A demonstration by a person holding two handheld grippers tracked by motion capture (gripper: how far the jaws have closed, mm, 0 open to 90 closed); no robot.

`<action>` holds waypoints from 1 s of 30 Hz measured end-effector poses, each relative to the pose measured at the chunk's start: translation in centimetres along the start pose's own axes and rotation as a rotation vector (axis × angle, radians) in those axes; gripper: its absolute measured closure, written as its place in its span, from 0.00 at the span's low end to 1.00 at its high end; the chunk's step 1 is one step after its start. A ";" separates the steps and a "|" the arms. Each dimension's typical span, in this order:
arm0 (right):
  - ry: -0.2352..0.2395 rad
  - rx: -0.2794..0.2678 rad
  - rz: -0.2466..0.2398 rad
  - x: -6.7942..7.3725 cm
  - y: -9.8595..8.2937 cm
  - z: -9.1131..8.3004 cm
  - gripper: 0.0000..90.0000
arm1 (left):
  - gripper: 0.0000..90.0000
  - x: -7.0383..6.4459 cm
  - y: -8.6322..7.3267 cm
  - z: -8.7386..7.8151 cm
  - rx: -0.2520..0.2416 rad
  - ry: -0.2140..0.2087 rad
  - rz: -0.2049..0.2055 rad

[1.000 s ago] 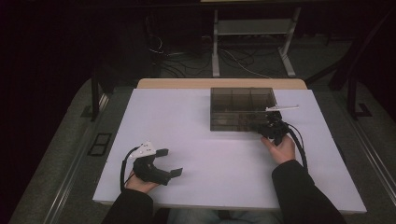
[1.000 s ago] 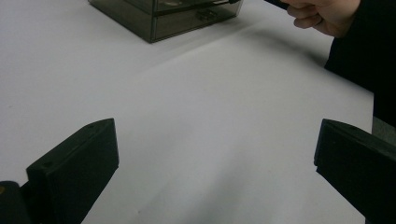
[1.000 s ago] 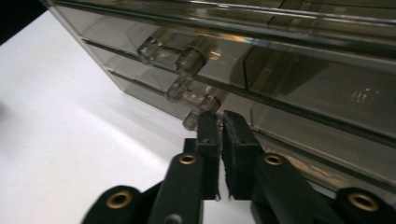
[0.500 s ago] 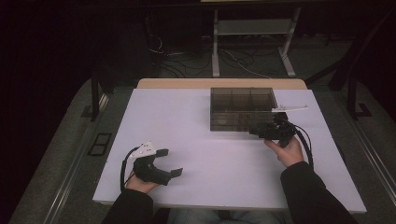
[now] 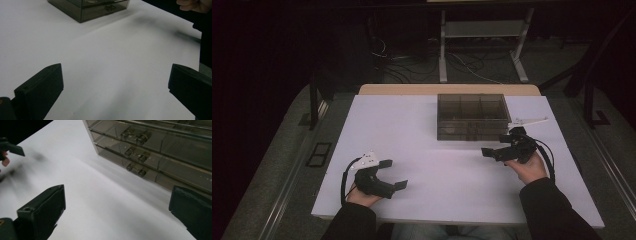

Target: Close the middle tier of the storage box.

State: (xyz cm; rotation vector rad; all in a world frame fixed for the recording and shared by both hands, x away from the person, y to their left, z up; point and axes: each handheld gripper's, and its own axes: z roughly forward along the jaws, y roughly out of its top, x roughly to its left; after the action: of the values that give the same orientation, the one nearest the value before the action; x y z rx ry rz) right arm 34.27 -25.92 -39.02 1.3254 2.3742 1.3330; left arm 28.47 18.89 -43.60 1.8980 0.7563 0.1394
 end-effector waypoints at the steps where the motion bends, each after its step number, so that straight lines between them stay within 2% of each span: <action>1: -0.001 -0.003 -0.004 0.1 -0.1 -0.1 0.00 | 0.00 0.0 0.0 0.0 0.000 -0.001 0.000; 17: 0.002 -0.003 -0.018 0.9 -2.1 -2.1 0.00 | 0.00 0.0 0.0 -0.1 -0.002 0.003 -0.003; 30: 0.002 -0.037 -0.032 1.2 -5.6 -3.3 0.00 | 0.00 0.0 0.0 -0.2 -0.005 0.003 -0.005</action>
State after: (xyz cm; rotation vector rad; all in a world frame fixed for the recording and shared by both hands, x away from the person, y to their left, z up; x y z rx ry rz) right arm 28.44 -28.41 -40.83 1.2720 2.3501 1.3631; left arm 28.39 19.04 -43.55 1.8913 0.7614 0.1411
